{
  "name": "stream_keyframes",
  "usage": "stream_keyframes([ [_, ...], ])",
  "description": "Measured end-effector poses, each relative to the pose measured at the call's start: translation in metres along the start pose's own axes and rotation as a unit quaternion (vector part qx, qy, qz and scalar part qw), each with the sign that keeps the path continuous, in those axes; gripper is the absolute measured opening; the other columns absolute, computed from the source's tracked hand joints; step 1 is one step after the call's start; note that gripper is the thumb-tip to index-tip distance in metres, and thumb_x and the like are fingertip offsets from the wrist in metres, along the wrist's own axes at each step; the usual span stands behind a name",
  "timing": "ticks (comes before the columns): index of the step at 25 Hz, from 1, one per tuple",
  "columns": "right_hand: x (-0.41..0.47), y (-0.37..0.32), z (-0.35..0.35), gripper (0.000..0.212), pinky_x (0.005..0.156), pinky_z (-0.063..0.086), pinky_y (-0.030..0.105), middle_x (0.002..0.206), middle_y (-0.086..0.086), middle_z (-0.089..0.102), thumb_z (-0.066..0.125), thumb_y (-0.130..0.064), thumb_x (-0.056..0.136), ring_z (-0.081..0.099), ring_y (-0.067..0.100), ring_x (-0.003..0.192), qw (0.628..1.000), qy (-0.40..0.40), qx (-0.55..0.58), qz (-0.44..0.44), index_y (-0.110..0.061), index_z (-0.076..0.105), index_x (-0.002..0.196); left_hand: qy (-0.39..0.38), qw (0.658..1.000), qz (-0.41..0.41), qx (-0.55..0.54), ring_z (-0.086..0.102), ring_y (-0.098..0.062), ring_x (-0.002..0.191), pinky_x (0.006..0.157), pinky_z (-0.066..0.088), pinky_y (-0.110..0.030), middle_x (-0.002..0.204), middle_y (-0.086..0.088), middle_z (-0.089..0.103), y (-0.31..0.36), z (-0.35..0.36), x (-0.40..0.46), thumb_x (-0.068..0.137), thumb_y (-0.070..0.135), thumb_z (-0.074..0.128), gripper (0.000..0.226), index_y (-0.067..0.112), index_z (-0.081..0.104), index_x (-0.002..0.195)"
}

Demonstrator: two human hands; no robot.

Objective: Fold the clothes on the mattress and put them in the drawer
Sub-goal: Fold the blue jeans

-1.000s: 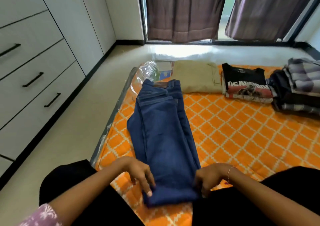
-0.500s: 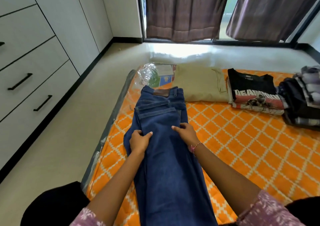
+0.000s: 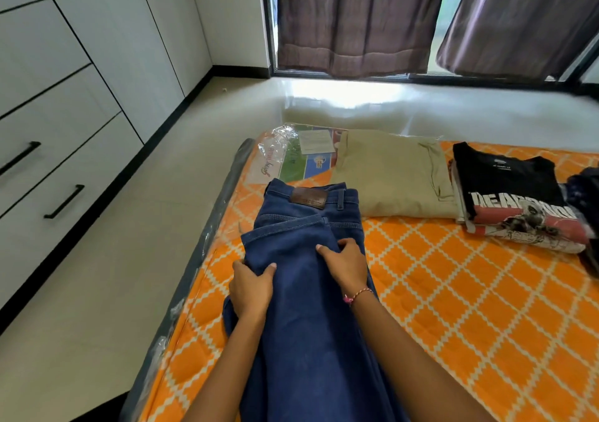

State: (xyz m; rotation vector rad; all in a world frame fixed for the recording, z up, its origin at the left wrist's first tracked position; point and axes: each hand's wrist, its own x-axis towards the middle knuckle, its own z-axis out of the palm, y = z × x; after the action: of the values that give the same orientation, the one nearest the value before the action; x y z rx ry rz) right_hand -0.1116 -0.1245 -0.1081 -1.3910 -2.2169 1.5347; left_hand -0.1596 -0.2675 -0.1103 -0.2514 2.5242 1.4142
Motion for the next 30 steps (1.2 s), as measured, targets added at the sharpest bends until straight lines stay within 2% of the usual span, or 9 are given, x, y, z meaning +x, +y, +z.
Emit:
stream_keyframes([
  [5, 0.008, -0.002, -0.007, 0.007, 0.066, 0.045, 0.016, 0.080, -0.004, 0.064, 0.067, -0.009, 0.083, 0.058, 0.015, 0.080, 0.984, 0.016, 0.090, -0.154, -0.013, 0.062, 0.080, 0.010, 0.984, 0.146, -0.099, 0.061, -0.006, 0.075, 0.062, 0.044, -0.021, 0.077, 0.010, 0.061, 0.015, 0.001, 0.001, 0.083, 0.004, 0.063, 0.014, 0.017, 0.060, 0.085],
  [8, 0.020, -0.001, -0.018, 0.016, 0.079, 0.047, 0.034, 0.098, 0.003, 0.061, 0.069, -0.019, 0.081, 0.054, 0.020, 0.091, 0.978, 0.160, 0.024, -0.129, -0.015, 0.063, 0.094, -0.029, 0.974, 0.224, -0.035, 0.058, -0.001, 0.074, 0.062, 0.041, -0.009, 0.082, 0.014, 0.061, 0.035, 0.015, 0.012, 0.083, 0.009, 0.066, 0.012, 0.015, 0.062, 0.092],
  [12, 0.042, -0.015, -0.027, 0.047, 0.072, 0.049, 0.037, 0.103, 0.011, 0.062, 0.076, -0.014, 0.075, 0.058, 0.025, 0.083, 0.992, 0.066, 0.109, 0.020, -0.002, 0.052, 0.113, -0.076, 0.987, 0.142, 0.024, 0.056, -0.016, 0.078, 0.060, 0.040, -0.014, 0.087, -0.005, 0.063, 0.037, 0.026, 0.034, 0.085, 0.008, 0.067, 0.010, 0.002, 0.062, 0.092],
  [15, 0.043, -0.030, -0.021, 0.025, 0.084, 0.051, 0.039, 0.104, 0.017, 0.067, 0.070, -0.004, 0.080, 0.062, 0.035, 0.100, 0.988, -0.029, 0.128, -0.081, 0.003, 0.063, 0.104, -0.074, 0.990, 0.116, -0.038, 0.054, -0.005, 0.075, 0.066, 0.044, -0.013, 0.091, 0.000, 0.062, 0.037, 0.019, 0.032, 0.086, 0.006, 0.064, 0.014, 0.002, 0.063, 0.100],
  [18, 0.036, -0.049, -0.011, 0.025, 0.084, 0.051, 0.024, 0.106, 0.002, 0.067, 0.064, -0.001, 0.086, 0.063, 0.017, 0.103, 0.945, -0.182, 0.151, -0.225, -0.016, 0.062, 0.106, 0.023, 0.979, 0.068, -0.193, 0.062, -0.013, 0.085, 0.071, 0.050, -0.027, 0.097, 0.001, 0.065, 0.037, 0.009, 0.032, 0.089, 0.007, 0.060, 0.020, 0.019, 0.059, 0.105],
  [21, 0.052, -0.053, -0.025, 0.031, 0.077, 0.051, 0.019, 0.108, 0.004, 0.067, 0.065, -0.002, 0.086, 0.064, 0.015, 0.099, 0.926, -0.165, 0.265, -0.211, -0.016, 0.061, 0.112, 0.026, 0.953, 0.079, -0.290, 0.065, -0.015, 0.091, 0.077, 0.054, -0.031, 0.102, -0.001, 0.067, 0.041, 0.007, 0.042, 0.087, 0.009, 0.064, 0.024, 0.029, 0.057, 0.099],
  [24, 0.060, -0.034, -0.025, 0.055, 0.093, 0.042, 0.032, 0.134, 0.012, 0.051, 0.064, -0.015, 0.089, 0.049, 0.029, 0.122, 0.984, -0.001, -0.058, -0.171, -0.009, 0.039, 0.138, -0.020, 0.989, 0.036, -0.143, 0.060, -0.026, 0.106, 0.090, 0.050, -0.041, 0.114, -0.011, 0.063, 0.046, 0.023, 0.060, 0.086, 0.007, 0.066, 0.024, 0.009, 0.057, 0.108],
  [26, 0.048, -0.018, -0.014, 0.060, 0.106, 0.030, 0.039, 0.147, 0.014, 0.036, 0.057, -0.025, 0.093, 0.035, 0.030, 0.135, 0.934, 0.097, -0.260, -0.225, -0.011, 0.032, 0.145, -0.003, 0.997, 0.043, -0.070, 0.058, -0.027, 0.109, 0.089, 0.048, -0.036, 0.116, -0.012, 0.062, 0.045, 0.031, 0.069, 0.085, 0.008, 0.067, 0.026, 0.004, 0.057, 0.109],
  [30, 0.024, -0.001, 0.010, 0.046, 0.113, 0.025, 0.053, 0.147, 0.017, 0.040, 0.044, -0.034, 0.094, 0.037, 0.034, 0.137, 0.808, 0.163, -0.323, -0.464, -0.015, 0.052, 0.135, 0.011, 0.985, 0.130, -0.114, 0.063, -0.019, 0.099, 0.083, 0.048, -0.028, 0.097, 0.002, 0.065, 0.048, 0.036, 0.070, 0.083, 0.002, 0.066, 0.019, 0.016, 0.061, 0.094],
])
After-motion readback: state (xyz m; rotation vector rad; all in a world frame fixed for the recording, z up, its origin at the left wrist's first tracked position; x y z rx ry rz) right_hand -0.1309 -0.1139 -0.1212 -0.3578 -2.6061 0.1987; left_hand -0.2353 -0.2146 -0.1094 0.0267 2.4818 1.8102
